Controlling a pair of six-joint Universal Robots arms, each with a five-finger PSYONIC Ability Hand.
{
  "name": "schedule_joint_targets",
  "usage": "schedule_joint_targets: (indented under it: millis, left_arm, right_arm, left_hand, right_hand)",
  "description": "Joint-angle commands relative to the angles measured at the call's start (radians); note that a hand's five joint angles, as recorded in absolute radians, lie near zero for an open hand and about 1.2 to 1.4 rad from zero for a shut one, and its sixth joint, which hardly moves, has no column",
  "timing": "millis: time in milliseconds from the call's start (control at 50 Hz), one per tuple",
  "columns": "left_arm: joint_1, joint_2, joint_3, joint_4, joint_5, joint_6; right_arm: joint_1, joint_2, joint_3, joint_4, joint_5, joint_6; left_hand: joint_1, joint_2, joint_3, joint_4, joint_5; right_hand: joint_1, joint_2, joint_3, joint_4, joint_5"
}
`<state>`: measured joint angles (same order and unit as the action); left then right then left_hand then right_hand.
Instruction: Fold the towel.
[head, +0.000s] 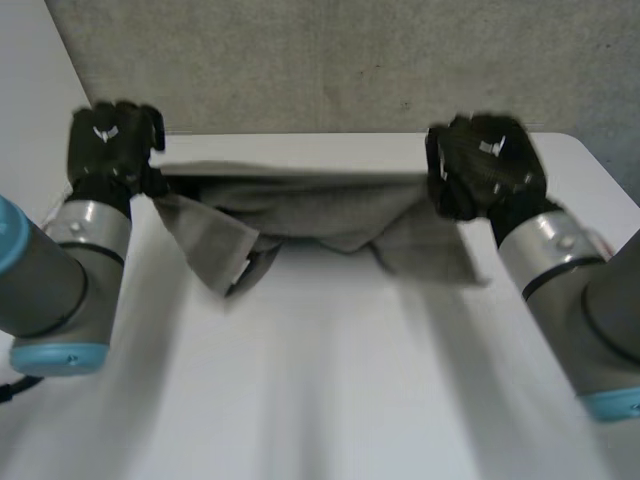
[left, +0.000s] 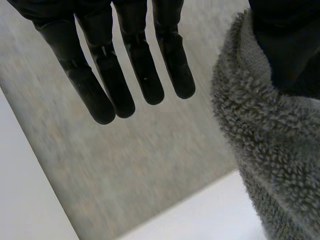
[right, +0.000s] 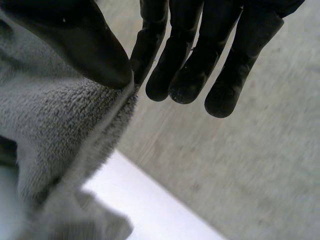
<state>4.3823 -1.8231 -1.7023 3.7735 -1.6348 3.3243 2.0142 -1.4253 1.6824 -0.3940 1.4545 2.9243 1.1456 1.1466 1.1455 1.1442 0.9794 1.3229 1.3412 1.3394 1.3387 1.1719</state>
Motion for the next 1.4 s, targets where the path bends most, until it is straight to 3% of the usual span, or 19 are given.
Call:
schedule_joint_targets:
  millis: [20,240,380,420,440,520,660,760,800,900,980,1020,1060,1100,1120,1160,1260,1300,1400]
  left_arm:
    - [-0.006,0.045,0.041,-0.086,0.004,0.000]
    - [-0.018,-0.157,-0.013,-0.170,0.006,0.041]
    - [-0.004,-0.249,0.004,-0.170,0.000,0.190]
    - [0.002,-0.248,0.007,-0.170,0.000,0.224]
    - [0.006,-0.240,0.010,-0.170,0.006,0.251]
    - [0.023,-0.223,0.043,-0.152,0.007,0.281]
    - [-0.001,-0.190,0.402,-0.133,0.068,0.265]
    - [-0.027,-0.147,0.636,-0.074,0.113,0.251]
    - [-0.024,-0.125,0.685,-0.023,0.116,0.247]
    - [-0.009,-0.088,0.727,0.098,0.128,0.196]
    - [0.034,-0.084,0.647,0.068,0.153,0.169]
    - [0.065,-0.071,0.575,0.045,0.176,0.166]
    - [0.091,-0.048,0.494,0.028,0.210,0.166]
    - [0.123,-0.013,0.304,0.023,0.309,0.170]
    - [0.123,-0.013,0.303,0.023,0.309,0.170]
    - [0.149,0.004,0.109,0.034,0.403,0.179]
    - [0.196,0.015,-0.125,0.063,0.480,0.196]
    - [0.206,0.007,-0.187,0.081,0.487,0.208]
    - [0.235,-0.002,-0.310,0.153,0.490,0.251]
  right_arm:
    - [0.003,-0.038,-0.153,0.232,-0.028,0.001]
    - [0.011,0.134,-0.144,0.305,-0.029,-0.106]
    - [-0.005,0.140,-0.150,0.305,-0.026,-0.132]
    - [-0.006,0.141,-0.165,0.310,-0.034,-0.134]
    - [-0.006,0.141,-0.165,0.310,-0.034,-0.134]
    - [0.001,0.161,-0.226,0.305,-0.060,-0.160]
    - [0.012,0.255,-0.521,0.196,-0.089,-0.220]
    - [-0.003,0.240,-0.717,-0.170,-0.031,-0.203]
    - [0.012,0.221,-0.751,-0.210,-0.031,-0.192]
    - [-0.003,0.224,-0.874,-0.042,-0.060,-0.185]
    - [-0.003,0.261,-0.909,0.089,-0.098,-0.198]
    - [-0.005,0.270,-0.886,0.202,-0.158,-0.227]
    - [-0.006,0.272,-0.847,0.252,-0.193,-0.262]
    - [-0.009,0.269,-0.797,0.294,-0.227,-0.309]
    - [-0.014,0.267,-0.744,0.332,-0.244,-0.359]
    - [-0.015,0.267,-0.684,0.365,-0.250,-0.413]
    - [-0.015,0.270,-0.457,0.445,-0.249,-0.556]
    - [-0.017,0.273,-0.307,0.452,-0.250,-0.615]
    - [-0.020,0.272,-0.163,0.429,-0.232,-0.599]
  left_hand:
    - [-0.048,-0.049,-0.048,-0.047,-0.057]
    - [-0.075,-0.076,-0.075,-0.073,-0.083]
    - [-0.066,-0.067,-0.066,-0.065,-0.074]
    - [-0.019,-0.020,-0.019,-0.018,-0.027]
    - [0.237,0.236,0.237,0.238,0.228]
    - [0.251,0.250,0.251,0.252,0.242]
    - [0.251,0.250,0.251,0.252,0.242]
    - [0.251,0.250,0.251,0.252,0.242]
    - [0.251,0.250,0.251,0.252,0.242]
    - [0.251,0.250,0.251,0.252,0.242]
    - [0.251,0.250,0.251,0.252,0.242]
    - [0.251,0.250,0.251,0.252,0.242]
    - [0.251,0.250,0.251,0.252,0.242]
    - [0.251,0.250,0.251,0.252,0.242]
    - [0.251,0.250,0.251,0.252,0.242]
    - [0.251,0.250,0.251,0.252,0.242]
    - [0.251,0.250,0.251,0.252,0.242]
    - [0.251,0.250,0.251,0.252,0.242]
    - [0.251,0.250,0.251,0.252,0.242]
  right_hand:
    - [0.073,0.055,0.057,0.058,0.050]
    - [0.073,0.055,0.057,0.058,0.050]
    - [0.073,0.055,0.057,0.058,0.050]
    - [0.073,0.055,0.057,0.058,0.050]
    - [0.073,0.055,0.057,0.058,0.050]
    - [0.073,0.055,0.057,0.058,0.050]
    - [0.073,0.055,0.057,0.058,0.050]
    - [0.073,0.055,0.057,0.058,0.050]
    - [0.073,0.055,0.057,0.058,0.050]
    - [0.073,0.055,0.057,0.058,0.050]
    - [0.073,0.055,0.057,0.058,0.050]
    - [0.073,0.055,0.057,0.058,0.050]
    - [0.073,0.055,0.057,0.058,0.050]
    - [0.073,0.055,0.057,0.058,0.050]
    - [0.073,0.055,0.057,0.058,0.050]
    - [0.073,0.055,0.057,0.058,0.050]
    - [0.073,0.055,0.057,0.058,0.050]
    - [0.073,0.055,0.057,0.058,0.050]
    - [0.073,0.055,0.057,0.058,0.050]
